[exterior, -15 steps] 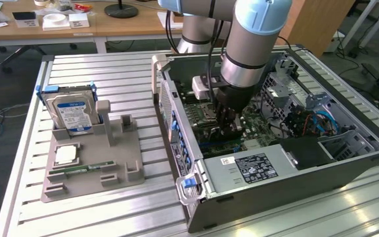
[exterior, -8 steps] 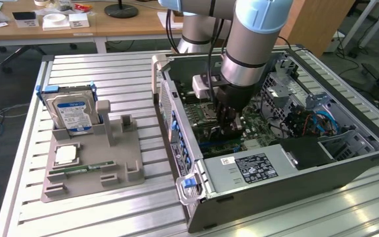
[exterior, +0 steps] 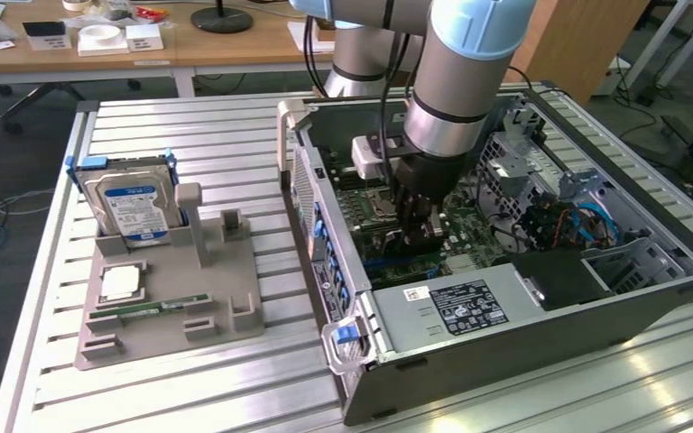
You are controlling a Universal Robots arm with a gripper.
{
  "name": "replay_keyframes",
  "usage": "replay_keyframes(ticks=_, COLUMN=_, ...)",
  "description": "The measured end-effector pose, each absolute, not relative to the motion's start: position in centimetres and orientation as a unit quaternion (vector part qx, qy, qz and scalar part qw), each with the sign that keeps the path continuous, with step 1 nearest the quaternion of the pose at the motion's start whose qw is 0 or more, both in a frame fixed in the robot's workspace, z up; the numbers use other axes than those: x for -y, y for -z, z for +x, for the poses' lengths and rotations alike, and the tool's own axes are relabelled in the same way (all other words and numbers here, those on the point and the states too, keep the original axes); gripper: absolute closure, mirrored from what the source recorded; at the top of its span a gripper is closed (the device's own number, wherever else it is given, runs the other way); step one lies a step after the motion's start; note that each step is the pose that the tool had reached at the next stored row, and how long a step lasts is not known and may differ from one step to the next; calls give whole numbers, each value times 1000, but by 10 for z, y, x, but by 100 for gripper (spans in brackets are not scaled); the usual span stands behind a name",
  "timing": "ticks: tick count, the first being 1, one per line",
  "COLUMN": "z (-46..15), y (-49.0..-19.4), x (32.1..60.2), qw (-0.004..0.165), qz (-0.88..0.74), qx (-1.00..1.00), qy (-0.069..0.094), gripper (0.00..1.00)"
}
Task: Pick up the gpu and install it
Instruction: 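Insert the gpu into the slot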
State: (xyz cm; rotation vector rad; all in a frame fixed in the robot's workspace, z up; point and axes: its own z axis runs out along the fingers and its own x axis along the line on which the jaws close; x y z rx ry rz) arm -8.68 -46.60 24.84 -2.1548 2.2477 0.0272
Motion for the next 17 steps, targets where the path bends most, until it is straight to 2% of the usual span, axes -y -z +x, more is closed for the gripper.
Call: replay_keyframes(ticks=17, z=-87, y=-247, x=464, qw=14, qz=-699, qx=-715, qy=-9, gripper=73)
